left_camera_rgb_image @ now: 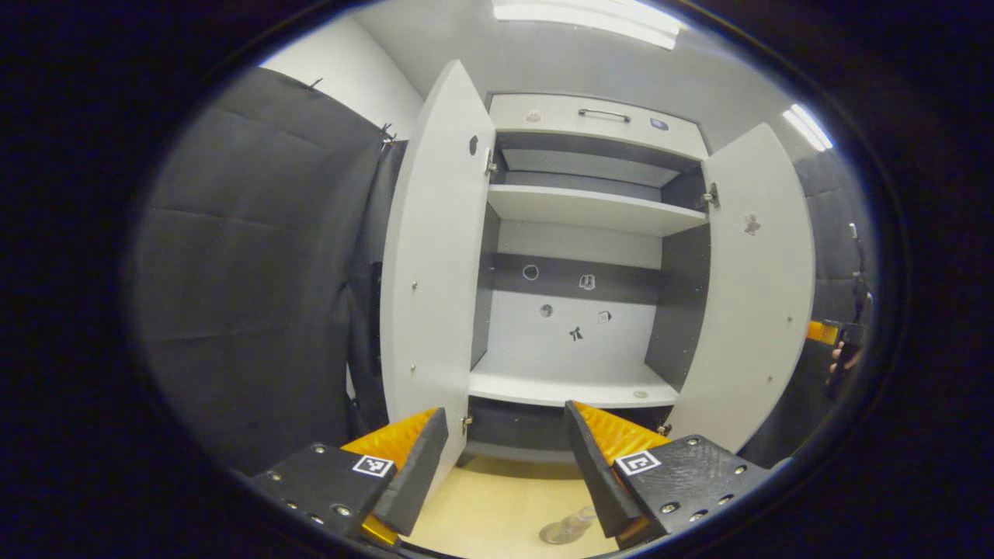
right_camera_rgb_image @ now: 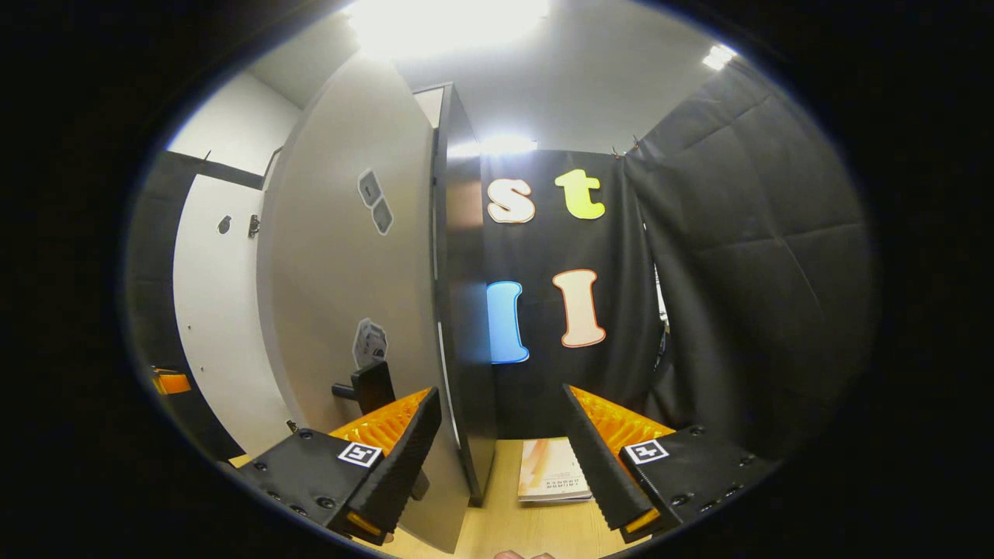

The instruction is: Grasp the bottle in the cabinet with the left hand and place it on the coaster, then close the right door with the right hand and the left door with the left hand.

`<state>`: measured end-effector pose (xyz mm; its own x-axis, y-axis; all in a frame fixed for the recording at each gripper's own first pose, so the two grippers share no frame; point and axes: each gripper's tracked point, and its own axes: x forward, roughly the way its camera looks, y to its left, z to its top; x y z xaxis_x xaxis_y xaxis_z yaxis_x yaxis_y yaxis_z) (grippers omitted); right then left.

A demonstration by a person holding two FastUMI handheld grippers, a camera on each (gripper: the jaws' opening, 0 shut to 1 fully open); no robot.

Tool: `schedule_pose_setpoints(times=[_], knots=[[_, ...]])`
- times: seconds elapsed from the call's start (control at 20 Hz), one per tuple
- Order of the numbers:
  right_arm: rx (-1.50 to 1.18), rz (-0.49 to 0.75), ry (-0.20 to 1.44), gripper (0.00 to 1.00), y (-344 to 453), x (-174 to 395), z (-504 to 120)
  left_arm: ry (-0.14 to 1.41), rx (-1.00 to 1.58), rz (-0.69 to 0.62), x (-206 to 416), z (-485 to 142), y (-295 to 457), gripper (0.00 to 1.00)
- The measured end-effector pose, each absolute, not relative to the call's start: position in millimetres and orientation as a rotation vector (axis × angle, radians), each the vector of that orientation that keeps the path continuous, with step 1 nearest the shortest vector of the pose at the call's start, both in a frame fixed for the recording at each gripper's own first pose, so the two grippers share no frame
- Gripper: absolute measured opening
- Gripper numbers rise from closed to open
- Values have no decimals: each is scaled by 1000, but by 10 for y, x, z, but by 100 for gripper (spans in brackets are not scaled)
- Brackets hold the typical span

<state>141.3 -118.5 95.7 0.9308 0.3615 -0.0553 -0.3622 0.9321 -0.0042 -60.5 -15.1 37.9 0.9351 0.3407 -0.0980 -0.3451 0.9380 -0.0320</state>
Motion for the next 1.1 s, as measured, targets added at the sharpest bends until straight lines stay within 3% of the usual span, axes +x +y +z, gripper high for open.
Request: schedule_pose_setpoints(times=[0.1, 0.15, 0.3, 0.35, 0.5, 0.65, 0.7, 0.75, 0.9, 0.95, 1.1], knots=[[-19, 360, 75, 94, -1197, 1462, 911, 93, -46, 343, -609, 363, -92, 87], [-8, 360, 81, 98, -1165, 1432, 910, 93, -46, 337, -611, 354, -66, 88], [9, 332, 77, 90, -1128, 1456, 937, 87, -70, 321, -642, 320, 2, 87], [3, 320, 83, 95, -1122, 1452, 926, 86, -84, 311, -641, 315, 13, 87], [-54, 278, 66, 95, -1093, 1374, 980, 82, -104, 286, -664, 258, 65, 87], [-18, 311, 97, 95, -835, 1271, 894, 82, -128, 273, -639, 214, 125, 87], [-13, 328, 96, 90, -739, 1233, 917, 81, -132, 265, -634, 201, 131, 88], [-19, 336, 88, 95, -647, 1203, 939, 82, -131, 259, -628, 189, 140, 88], [-55, 347, 56, 95, -391, 1135, 955, 94, -140, 256, -645, 103, 241, 87], [-63, 351, 48, 90, -313, 1140, 965, 95, -150, 254, -661, 88, 272, 88], [-36, 368, 53, 90, -78, 1133, 914, 101, -154, 263, -763, 40, 376, 87]])
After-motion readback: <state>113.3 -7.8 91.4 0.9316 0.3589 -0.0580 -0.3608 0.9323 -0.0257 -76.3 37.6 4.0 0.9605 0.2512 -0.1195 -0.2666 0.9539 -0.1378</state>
